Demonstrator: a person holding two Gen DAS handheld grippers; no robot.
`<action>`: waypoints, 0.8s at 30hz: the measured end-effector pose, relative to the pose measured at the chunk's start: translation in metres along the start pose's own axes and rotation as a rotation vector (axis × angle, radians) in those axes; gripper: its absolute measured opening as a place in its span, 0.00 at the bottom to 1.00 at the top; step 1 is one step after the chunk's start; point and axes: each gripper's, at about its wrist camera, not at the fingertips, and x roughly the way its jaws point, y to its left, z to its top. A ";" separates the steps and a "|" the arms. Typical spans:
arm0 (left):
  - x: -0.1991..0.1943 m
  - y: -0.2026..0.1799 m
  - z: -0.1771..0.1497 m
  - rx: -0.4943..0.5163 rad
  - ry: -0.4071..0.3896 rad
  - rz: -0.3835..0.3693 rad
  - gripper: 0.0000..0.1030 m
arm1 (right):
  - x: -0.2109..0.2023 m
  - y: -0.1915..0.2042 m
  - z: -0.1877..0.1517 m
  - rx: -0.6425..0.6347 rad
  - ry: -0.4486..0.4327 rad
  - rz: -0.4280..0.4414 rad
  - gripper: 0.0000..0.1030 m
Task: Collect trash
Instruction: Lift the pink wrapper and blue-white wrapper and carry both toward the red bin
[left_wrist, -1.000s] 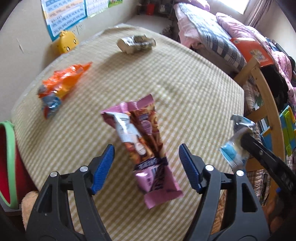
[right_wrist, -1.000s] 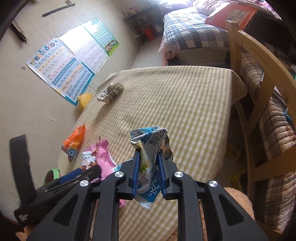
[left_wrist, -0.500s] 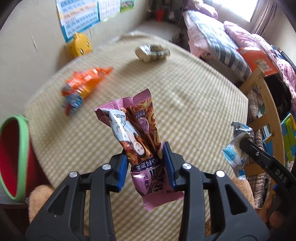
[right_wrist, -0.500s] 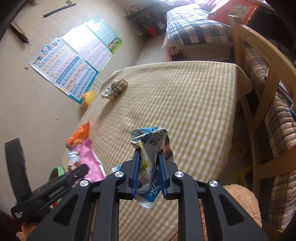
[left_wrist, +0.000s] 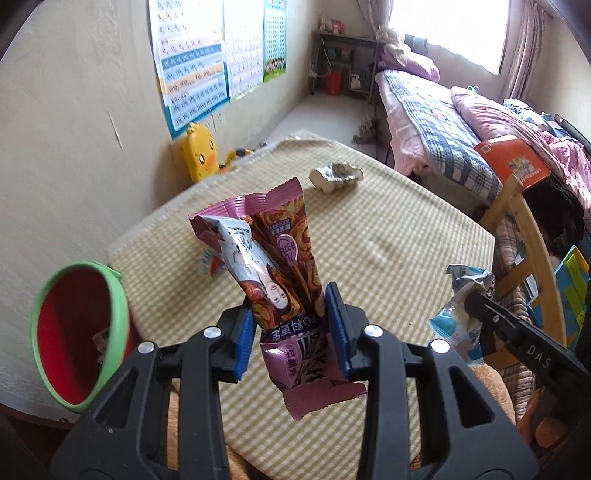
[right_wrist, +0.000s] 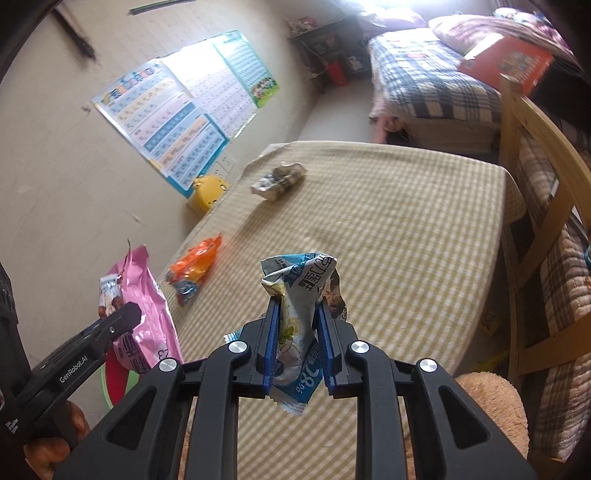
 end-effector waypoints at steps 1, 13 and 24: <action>-0.002 0.002 0.000 0.000 -0.005 0.004 0.33 | -0.001 0.005 0.000 -0.013 -0.004 -0.002 0.20; -0.020 0.042 -0.007 -0.072 -0.044 0.029 0.33 | -0.008 0.051 0.000 -0.107 -0.022 0.014 0.20; -0.029 0.073 -0.016 -0.138 -0.061 0.035 0.33 | -0.013 0.099 0.004 -0.214 -0.044 0.029 0.20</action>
